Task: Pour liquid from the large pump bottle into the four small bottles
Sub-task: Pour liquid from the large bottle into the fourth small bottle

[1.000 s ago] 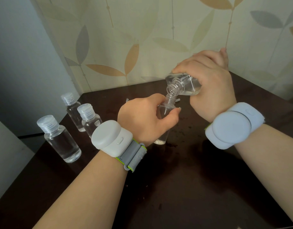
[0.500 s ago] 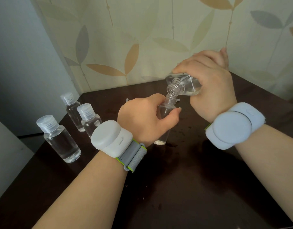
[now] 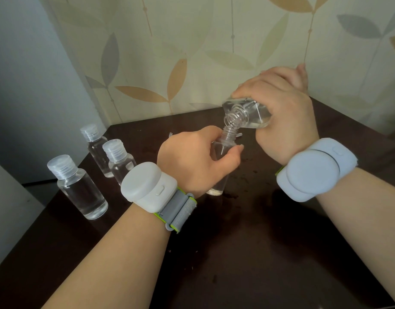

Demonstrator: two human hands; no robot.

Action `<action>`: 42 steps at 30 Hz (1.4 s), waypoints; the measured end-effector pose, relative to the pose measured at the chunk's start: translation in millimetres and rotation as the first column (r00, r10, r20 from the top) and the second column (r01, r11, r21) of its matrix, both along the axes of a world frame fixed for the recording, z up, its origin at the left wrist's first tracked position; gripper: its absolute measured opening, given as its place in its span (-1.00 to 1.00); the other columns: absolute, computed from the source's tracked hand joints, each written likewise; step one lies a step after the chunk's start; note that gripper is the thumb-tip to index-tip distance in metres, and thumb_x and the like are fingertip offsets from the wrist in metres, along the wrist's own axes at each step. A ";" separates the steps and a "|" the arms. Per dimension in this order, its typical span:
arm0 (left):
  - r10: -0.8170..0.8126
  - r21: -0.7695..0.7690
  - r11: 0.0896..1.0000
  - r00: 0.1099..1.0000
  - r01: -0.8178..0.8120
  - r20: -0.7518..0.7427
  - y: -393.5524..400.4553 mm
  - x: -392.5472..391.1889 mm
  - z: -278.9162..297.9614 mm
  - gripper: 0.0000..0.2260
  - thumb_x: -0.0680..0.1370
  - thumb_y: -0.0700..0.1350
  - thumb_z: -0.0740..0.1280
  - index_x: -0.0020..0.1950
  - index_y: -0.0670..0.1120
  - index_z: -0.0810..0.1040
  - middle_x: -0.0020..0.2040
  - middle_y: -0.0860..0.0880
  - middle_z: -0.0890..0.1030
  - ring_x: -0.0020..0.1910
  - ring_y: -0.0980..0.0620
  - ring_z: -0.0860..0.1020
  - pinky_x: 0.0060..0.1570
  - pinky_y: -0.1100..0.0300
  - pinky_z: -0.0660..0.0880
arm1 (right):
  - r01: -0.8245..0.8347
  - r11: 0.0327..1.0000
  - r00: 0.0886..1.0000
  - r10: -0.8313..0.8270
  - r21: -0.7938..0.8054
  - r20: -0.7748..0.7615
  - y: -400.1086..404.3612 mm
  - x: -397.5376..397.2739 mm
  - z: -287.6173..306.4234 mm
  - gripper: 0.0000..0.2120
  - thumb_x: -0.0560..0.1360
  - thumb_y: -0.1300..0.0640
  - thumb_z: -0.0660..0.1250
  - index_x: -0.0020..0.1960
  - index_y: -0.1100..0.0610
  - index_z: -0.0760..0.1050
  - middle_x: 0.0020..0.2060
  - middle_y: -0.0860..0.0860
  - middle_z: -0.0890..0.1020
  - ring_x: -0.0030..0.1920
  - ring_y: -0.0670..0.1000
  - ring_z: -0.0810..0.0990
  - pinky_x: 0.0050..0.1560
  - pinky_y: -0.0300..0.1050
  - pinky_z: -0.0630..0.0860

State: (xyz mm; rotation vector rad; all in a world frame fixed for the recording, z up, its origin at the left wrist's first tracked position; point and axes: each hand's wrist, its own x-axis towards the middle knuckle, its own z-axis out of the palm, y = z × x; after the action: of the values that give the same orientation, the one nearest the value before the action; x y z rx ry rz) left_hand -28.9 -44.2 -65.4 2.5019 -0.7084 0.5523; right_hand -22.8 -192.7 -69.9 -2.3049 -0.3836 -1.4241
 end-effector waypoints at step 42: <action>0.010 0.007 1.000 1.000 -0.010 0.011 0.0 0.7 -1.4 -0.54 0.32 0.25 0.11 -0.07 -0.03 0.58 -0.34 0.00 0.61 -0.24 0.00 0.56 -0.15 0.09 0.44 | -0.005 1.000 1.000 0.005 -0.029 0.021 -0.3 0.5 0.5 -0.63 0.15 0.56 0.34 -0.16 0.21 0.60 -0.19 0.11 0.62 0.01 0.31 0.49 0.22 0.49 0.10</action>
State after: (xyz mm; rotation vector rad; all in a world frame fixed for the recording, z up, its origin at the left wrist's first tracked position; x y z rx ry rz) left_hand -28.2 -44.2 -66.8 2.5117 -0.7040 0.5686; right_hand -22.3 -193.0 -69.4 -2.3116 -0.4183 -1.4508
